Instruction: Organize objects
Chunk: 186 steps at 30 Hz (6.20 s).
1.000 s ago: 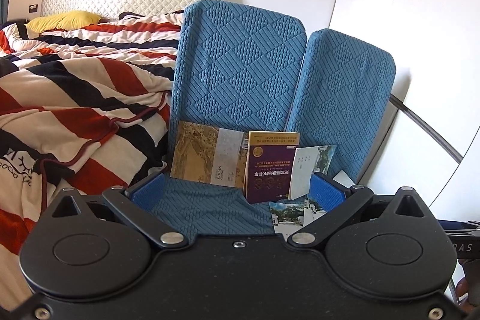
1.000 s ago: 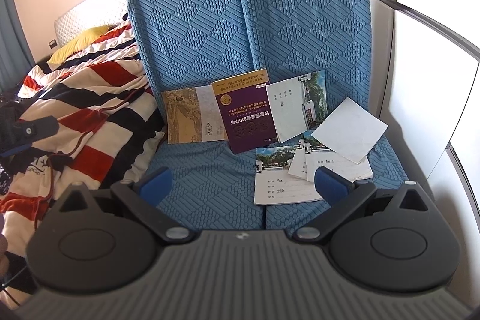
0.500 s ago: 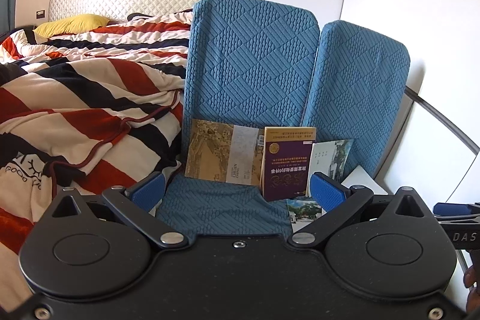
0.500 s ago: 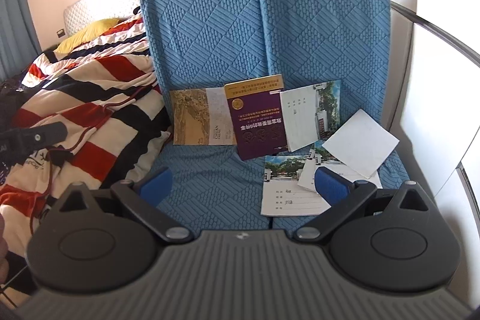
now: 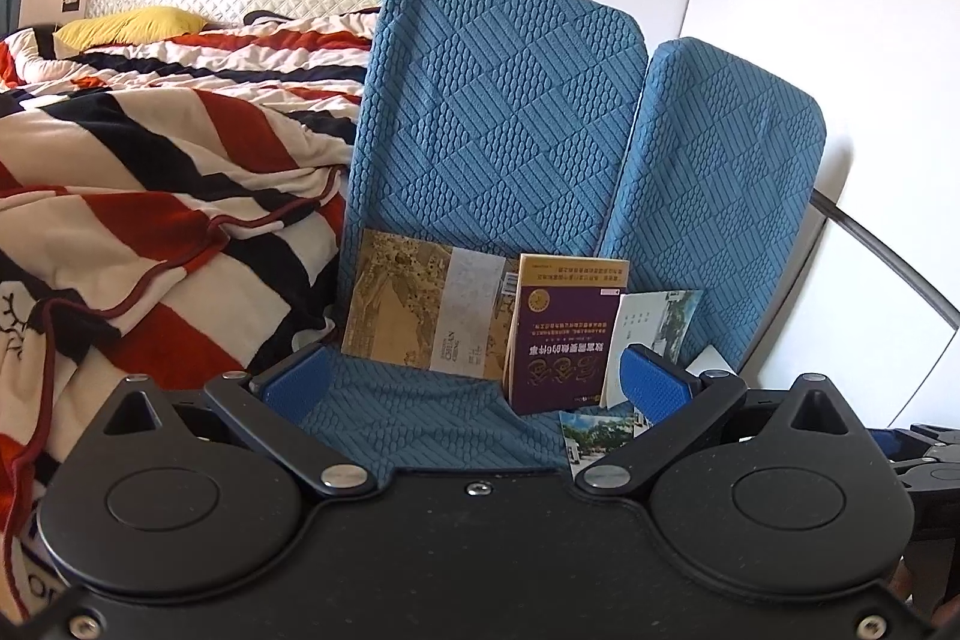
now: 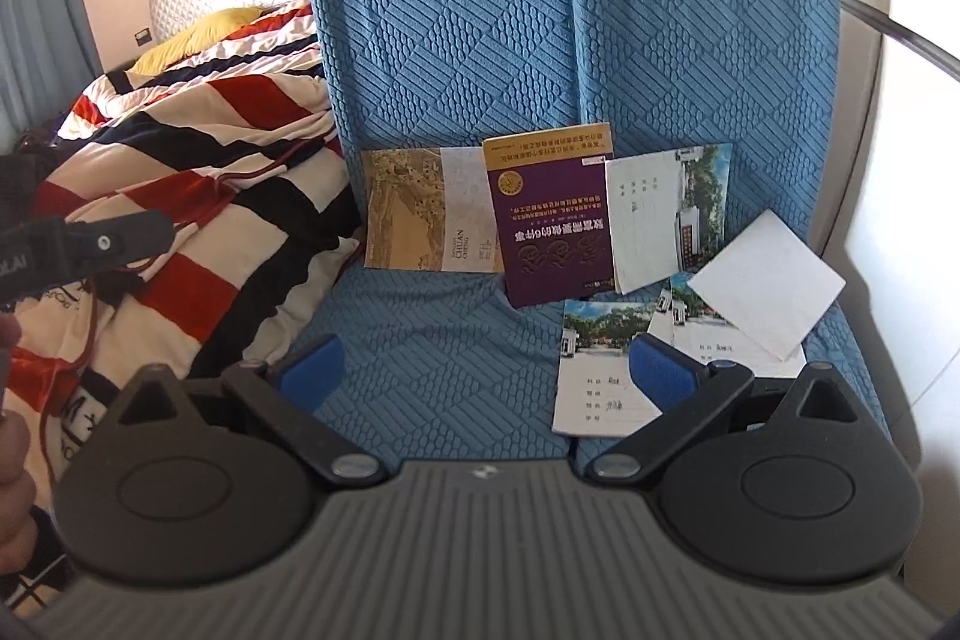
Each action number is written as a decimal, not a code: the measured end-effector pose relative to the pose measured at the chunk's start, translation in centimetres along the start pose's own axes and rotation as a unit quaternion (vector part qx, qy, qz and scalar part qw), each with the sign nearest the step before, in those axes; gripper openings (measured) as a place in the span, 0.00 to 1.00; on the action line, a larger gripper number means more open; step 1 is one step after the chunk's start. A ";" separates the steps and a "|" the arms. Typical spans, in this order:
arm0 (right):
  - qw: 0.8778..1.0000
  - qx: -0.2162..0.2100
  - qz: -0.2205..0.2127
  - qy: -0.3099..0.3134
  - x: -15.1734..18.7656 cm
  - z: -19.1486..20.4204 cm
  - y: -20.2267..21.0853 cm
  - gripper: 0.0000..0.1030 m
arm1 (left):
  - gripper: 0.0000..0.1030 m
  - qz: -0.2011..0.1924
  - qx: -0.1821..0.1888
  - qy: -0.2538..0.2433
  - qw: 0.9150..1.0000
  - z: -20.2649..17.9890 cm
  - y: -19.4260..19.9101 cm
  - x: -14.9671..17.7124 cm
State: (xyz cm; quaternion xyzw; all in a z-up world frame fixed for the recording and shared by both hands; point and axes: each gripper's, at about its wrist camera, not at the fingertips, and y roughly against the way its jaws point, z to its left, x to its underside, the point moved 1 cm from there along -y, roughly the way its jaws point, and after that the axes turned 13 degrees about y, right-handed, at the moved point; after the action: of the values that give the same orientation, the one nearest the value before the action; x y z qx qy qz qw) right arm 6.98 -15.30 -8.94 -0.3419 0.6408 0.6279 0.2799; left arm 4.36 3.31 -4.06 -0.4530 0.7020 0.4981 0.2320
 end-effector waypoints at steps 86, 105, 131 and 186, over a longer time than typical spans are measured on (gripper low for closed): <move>0.902 -0.108 0.088 0.409 -17.8 7.9 -42.2 0.59 | 0.60 0.147 -0.007 0.014 0.989 15.9 -50.0 -2.1; 0.774 0.032 0.099 0.625 -13.0 11.1 -46.4 0.45 | 0.37 0.155 -0.024 -0.024 0.987 15.9 -50.1 -1.6; 0.730 -0.094 0.132 0.664 -14.5 9.3 -41.8 0.09 | 0.62 0.155 0.066 0.124 0.978 19.8 -44.8 -6.8; 0.987 -0.097 0.074 0.100 -13.3 5.4 -31.2 0.48 | 0.21 0.235 0.167 0.443 0.849 23.0 -48.1 -2.4</move>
State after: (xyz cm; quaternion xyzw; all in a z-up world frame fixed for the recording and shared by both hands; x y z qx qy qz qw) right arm 39.32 -8.03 -17.84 -0.3806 0.6250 0.6685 0.1328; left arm 44.36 20.71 -34.80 -0.4014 0.8883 0.1594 -0.1561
